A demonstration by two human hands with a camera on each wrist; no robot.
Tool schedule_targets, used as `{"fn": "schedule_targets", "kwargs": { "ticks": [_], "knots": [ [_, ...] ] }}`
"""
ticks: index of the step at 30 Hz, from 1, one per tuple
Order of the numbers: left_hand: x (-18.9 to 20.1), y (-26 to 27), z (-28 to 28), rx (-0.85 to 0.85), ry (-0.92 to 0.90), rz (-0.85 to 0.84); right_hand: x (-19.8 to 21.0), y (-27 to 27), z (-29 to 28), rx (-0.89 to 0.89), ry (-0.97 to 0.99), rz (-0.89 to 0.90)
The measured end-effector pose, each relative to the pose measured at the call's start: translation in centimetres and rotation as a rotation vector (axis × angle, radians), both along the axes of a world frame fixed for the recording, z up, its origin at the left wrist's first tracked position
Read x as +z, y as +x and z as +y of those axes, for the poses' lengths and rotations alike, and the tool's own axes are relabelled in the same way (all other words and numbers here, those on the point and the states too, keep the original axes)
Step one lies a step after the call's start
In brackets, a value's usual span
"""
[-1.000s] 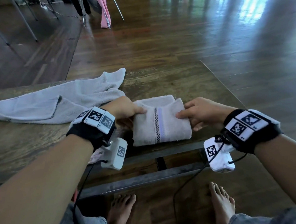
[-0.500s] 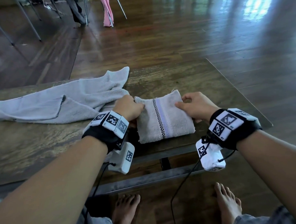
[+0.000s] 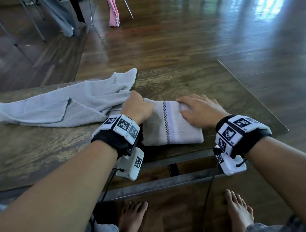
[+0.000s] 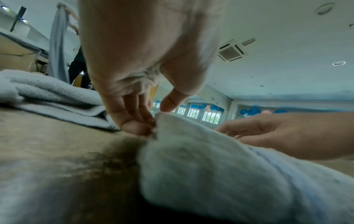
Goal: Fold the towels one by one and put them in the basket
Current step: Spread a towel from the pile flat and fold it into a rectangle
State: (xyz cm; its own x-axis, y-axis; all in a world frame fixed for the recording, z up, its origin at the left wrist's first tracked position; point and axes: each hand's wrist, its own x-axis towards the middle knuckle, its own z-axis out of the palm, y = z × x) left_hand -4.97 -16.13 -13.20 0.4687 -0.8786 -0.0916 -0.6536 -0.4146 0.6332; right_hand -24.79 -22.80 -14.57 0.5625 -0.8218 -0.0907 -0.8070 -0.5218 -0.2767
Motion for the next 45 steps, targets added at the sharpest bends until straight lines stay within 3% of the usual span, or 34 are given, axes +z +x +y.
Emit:
{"fn": "schedule_targets", "kwargs": {
  "ticks": [4, 7, 9, 11, 15, 24, 26, 29, 32, 34, 37, 39, 41, 45],
  "knots": [
    [0.2, 0.5, 0.1, 0.056, -0.107, -0.111, 1.2, -0.9, 0.0, -0.153, -0.077, 0.155],
    [0.4, 0.8, 0.6, 0.068, 0.03, -0.197, 1.3, -1.4, 0.3, -0.224, 0.043, 0.165],
    [0.2, 0.9, 1.0, 0.029, 0.16, -0.194, 1.1, -1.6, 0.5, -0.249, -0.045, 0.098],
    [0.1, 0.7, 1.3, -0.049, 0.262, -0.164, 0.8, -1.6, 0.5, -0.196, -0.132, 0.05],
    [0.9, 0.1, 1.5, -0.025, 0.354, -0.025, 0.0, -1.2, 0.5, 0.012, 0.083, 0.1],
    [2.6, 0.5, 2.6, 0.01, 0.026, 0.383, 0.6, -0.4, 0.6, -0.108, 0.155, 0.046],
    [4.3, 0.5, 3.3, -0.016, -0.067, 0.438, 1.2, 0.2, 1.3, -0.143, 0.159, -0.059],
    [7.9, 0.7, 5.2, -0.046, -0.201, 0.511, 3.1, 1.1, 2.8, -0.15, 0.327, -0.307],
    [11.6, 1.3, 8.2, -0.063, -0.335, 0.569, 6.3, 2.7, 5.2, -0.194, 0.52, -0.518],
    [13.9, 2.1, 11.1, -0.08, -0.382, 0.585, 8.9, 4.6, 7.4, -0.189, 0.736, -0.765],
    [17.2, 4.4, 16.6, -0.026, -0.491, 0.549, 13.7, 8.1, 11.2, -0.025, 1.009, -1.04],
    [19.0, 6.6, 21.1, 0.05, -0.582, 0.541, 16.9, 10.8, 14.1, 0.104, 0.981, -1.029],
    [19.8, 9.1, 26.2, 0.148, -0.642, 0.503, 19.7, 14.0, 17.3, 0.219, 0.792, -0.958],
    [16.8, 13.4, 36.4, 0.382, -0.696, 0.475, 20.7, 21.7, 24.2, 0.397, 0.525, -0.729]
  ]
}}
